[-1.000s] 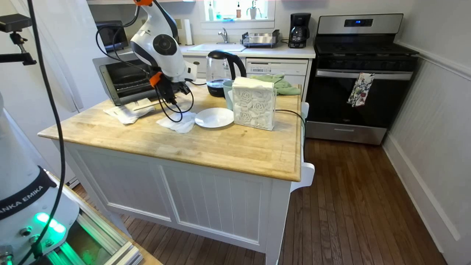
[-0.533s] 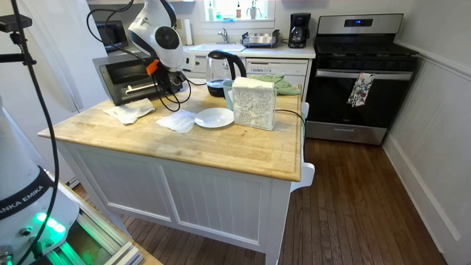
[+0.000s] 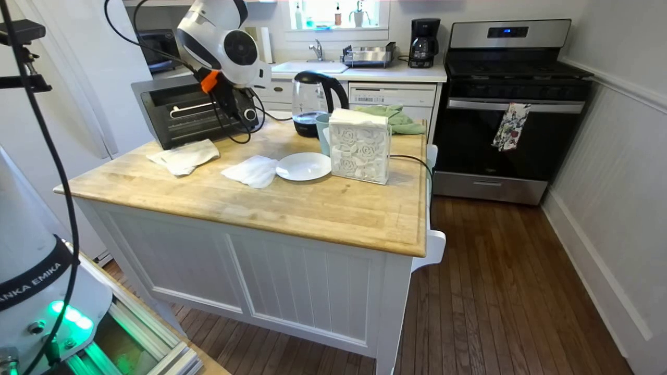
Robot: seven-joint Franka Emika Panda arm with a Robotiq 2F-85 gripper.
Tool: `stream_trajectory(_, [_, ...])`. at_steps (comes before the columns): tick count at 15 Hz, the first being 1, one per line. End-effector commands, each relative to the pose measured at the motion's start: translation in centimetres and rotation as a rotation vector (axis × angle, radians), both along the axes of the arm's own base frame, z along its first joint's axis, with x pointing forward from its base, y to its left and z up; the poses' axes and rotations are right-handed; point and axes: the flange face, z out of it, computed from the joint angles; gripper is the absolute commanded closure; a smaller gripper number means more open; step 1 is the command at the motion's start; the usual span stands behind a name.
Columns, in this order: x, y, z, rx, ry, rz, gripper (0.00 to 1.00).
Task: Close the microwave door
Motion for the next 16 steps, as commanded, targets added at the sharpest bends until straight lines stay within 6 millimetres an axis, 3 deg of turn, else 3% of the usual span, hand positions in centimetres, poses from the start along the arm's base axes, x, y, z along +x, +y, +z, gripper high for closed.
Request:
stream_trajectory(1, [-0.6,0.4,0.1,0.056,-0.011,0.032,1.0])
stream_trajectory(8, [-1.0,0.4,0.0,0.047,-0.021,0.015,1.0])
stream_trajectory(16, [-1.2,-2.0,0.8,-0.055,-0.018,-0.084,1.0])
